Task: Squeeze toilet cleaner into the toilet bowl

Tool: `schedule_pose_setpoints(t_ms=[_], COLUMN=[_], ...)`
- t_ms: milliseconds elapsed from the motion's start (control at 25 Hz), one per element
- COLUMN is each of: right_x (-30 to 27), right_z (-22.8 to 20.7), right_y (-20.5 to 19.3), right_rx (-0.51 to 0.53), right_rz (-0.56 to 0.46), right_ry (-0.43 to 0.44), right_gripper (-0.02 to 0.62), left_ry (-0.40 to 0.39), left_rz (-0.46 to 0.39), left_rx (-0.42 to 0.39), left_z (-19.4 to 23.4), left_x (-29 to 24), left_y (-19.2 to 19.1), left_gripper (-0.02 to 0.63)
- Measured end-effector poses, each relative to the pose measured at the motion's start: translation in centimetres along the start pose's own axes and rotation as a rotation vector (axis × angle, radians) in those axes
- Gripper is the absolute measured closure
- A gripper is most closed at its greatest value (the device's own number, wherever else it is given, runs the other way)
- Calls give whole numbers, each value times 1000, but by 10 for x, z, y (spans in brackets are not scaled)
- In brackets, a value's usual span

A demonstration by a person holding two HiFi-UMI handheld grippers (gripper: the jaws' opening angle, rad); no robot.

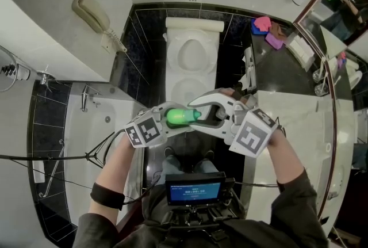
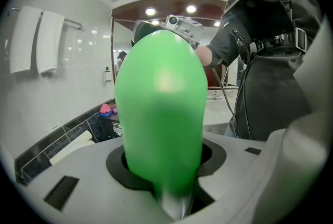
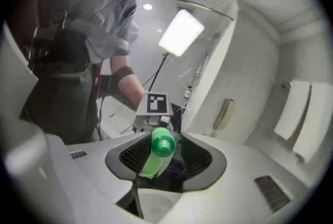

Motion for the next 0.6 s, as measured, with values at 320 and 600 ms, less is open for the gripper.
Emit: schedule_pose_setpoints(t_ms=[320, 600], right_x=[-4, -10], right_z=[-21, -23], right_y=[-24, -30], right_rx=[-832, -985], right_rz=[-165, -127], right_ry=[141, 165], right_gripper=[387, 449], left_ry=[88, 106], left_rz=[20, 58], left_rx=[2, 15], left_z=[10, 13], left_x=[2, -1], left_y=[-6, -16], left_gripper=[425, 425])
Point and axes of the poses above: the fingertips, and each gripper's own axes: x backward along the fingers, z to its left, y out of its top, the point moved 5 cm from there along x, backward along the fingers, and after that the axes turned 3 degrees about z, right-handed, at the moved point
